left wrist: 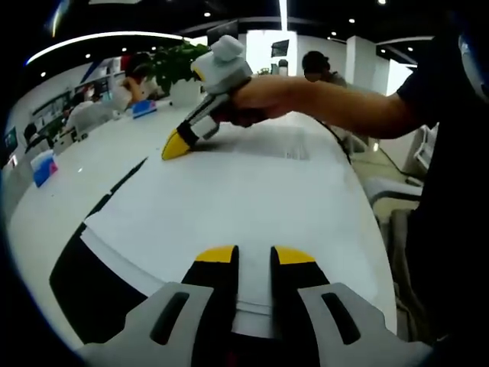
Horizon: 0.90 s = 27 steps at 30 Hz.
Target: Flip through the bound document one page at a time
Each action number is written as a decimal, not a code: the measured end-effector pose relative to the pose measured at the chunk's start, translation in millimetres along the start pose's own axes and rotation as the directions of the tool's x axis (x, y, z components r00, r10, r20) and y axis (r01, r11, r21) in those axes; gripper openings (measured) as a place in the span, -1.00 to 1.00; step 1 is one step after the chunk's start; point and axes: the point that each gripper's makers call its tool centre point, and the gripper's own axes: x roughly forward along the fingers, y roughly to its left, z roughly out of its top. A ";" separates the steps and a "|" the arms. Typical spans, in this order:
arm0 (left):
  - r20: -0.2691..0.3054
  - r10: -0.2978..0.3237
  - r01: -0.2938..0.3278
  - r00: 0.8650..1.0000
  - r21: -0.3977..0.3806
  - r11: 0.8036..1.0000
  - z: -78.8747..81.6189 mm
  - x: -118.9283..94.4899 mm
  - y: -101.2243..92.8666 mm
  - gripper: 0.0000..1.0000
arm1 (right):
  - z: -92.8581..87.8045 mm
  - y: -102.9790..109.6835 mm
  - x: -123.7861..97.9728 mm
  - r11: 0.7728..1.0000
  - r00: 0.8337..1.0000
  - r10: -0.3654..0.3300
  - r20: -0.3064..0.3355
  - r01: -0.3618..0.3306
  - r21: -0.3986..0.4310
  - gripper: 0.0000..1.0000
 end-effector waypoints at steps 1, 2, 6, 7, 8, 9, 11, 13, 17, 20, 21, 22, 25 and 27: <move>0.003 0.000 0.000 1.000 -0.001 1.000 0.1 0.1 0.0 -0.61 | 1.0 -1.5 2.3 1.000 1.000 0.000 0.000 0.000 0.003 -0.95; 0.005 0.000 0.000 1.000 -0.002 1.000 0.2 0.2 0.0 -0.61 | 1.9 -3.4 4.0 1.000 1.000 -0.001 0.002 0.001 0.003 -0.95; 0.007 -0.001 0.001 1.000 -0.001 1.000 0.3 0.5 0.0 -0.61 | 6.4 -14.2 12.5 1.000 1.000 -0.011 0.000 0.011 0.003 -0.95; 0.007 -0.002 0.002 1.000 -0.001 1.000 0.3 0.6 0.0 -0.61 | 7.7 -18.7 15.5 1.000 1.000 -0.015 -0.002 0.015 -0.008 -0.95; 0.007 -0.002 0.002 1.000 0.000 1.000 0.3 0.6 -0.1 -0.61 | 8.5 -21.0 17.1 1.000 1.000 -0.018 -0.003 0.018 -0.024 -0.95; 0.008 -0.002 0.002 1.000 0.001 1.000 0.3 0.6 -0.1 -0.61 | 9.2 -23.8 19.3 0.999 1.000 -0.018 -0.004 0.018 -0.034 -0.95; 0.011 -0.003 0.003 1.000 -0.001 1.000 0.2 0.7 -0.1 -0.61 | 12.2 -30.5 23.4 0.993 0.999 -0.034 -0.002 0.033 -0.113 -0.95; 0.013 -0.003 0.003 1.000 -0.002 1.000 -0.1 0.9 0.0 -0.61 | 13.8 -34.3 27.2 0.984 0.999 -0.044 0.008 0.044 -0.174 -0.95; 0.008 -0.002 0.002 1.000 -0.001 1.000 -0.3 1.4 -0.3 -0.61 | 13.9 -40.0 28.4 0.989 0.998 -0.061 0.008 0.061 -0.137 -0.95; 0.001 -0.002 0.002 1.000 0.001 1.000 -0.6 1.7 -0.2 -0.61 | 13.9 -40.7 27.6 0.988 0.997 -0.077 0.009 0.078 -0.135 -0.95; 0.000 -0.001 0.001 1.000 0.001 1.000 -0.6 1.8 -0.1 -0.61 | 13.8 -39.4 26.5 0.986 0.996 -0.084 0.010 0.084 -0.141 -0.95; 0.001 -0.001 0.001 1.000 0.000 1.000 -0.7 1.8 -0.2 -0.61 | 13.7 -39.0 25.6 0.983 0.996 -0.089 0.016 0.090 -0.161 -0.95; 0.007 -0.001 0.001 1.000 -0.003 1.000 -0.9 1.8 -0.2 -0.61 | 12.8 -34.9 22.6 0.962 0.995 -0.099 0.017 0.100 -0.256 -0.95; 0.010 -0.002 0.002 1.000 -0.003 1.000 -0.7 1.9 -0.1 -0.61 | 11.4 -29.8 18.6 0.925 0.993 -0.113 0.018 0.112 -0.363 -0.95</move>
